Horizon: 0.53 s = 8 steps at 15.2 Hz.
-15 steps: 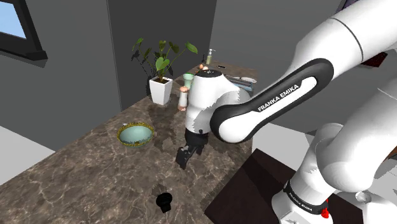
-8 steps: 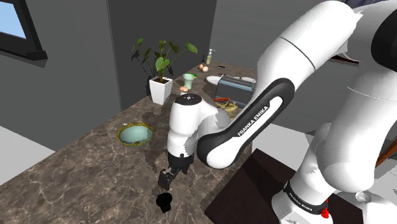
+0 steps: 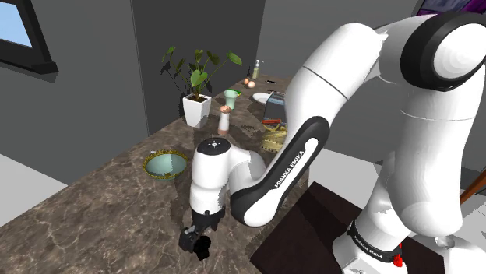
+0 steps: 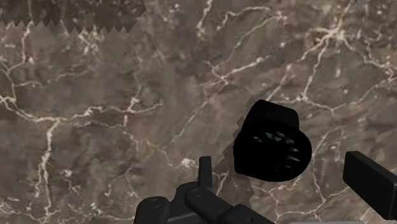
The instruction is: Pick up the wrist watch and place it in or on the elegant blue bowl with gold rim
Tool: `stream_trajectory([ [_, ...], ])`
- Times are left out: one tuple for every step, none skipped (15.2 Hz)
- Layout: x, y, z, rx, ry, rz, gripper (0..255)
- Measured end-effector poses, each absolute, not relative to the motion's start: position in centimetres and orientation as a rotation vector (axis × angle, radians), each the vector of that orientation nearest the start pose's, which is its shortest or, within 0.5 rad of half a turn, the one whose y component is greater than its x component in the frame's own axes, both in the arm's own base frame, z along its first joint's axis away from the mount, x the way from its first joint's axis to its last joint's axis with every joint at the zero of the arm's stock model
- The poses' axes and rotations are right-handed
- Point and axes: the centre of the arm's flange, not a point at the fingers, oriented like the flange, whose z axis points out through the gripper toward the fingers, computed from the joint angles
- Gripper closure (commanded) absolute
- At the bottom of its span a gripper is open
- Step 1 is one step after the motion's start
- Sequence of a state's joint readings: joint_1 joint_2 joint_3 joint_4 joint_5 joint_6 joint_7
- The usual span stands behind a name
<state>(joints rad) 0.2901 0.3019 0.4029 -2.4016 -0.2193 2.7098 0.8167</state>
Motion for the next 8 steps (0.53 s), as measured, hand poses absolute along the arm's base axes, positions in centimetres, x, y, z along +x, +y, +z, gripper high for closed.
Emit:
stream_trajectory([
  [37.8,33.2,19.8,-3.097,-0.086,-0.023,0],
  [37.7,33.1,19.3,-3.097,-0.086,-0.023,0],
  [37.8,33.3,18.7,-3.097,-0.086,-0.023,0],
  [37.7,33.3,18.3,-3.097,-0.086,-0.023,0],
  [37.8,33.3,18.1,-3.097,-0.086,-0.023,0],
  [37.7,33.3,18.0,-3.097,-0.086,-0.023,0],
  [37.7,33.3,18.0,-3.097,-0.086,-0.023,0],
  [37.7,33.3,17.9,-3.097,-0.086,-0.023,0],
])
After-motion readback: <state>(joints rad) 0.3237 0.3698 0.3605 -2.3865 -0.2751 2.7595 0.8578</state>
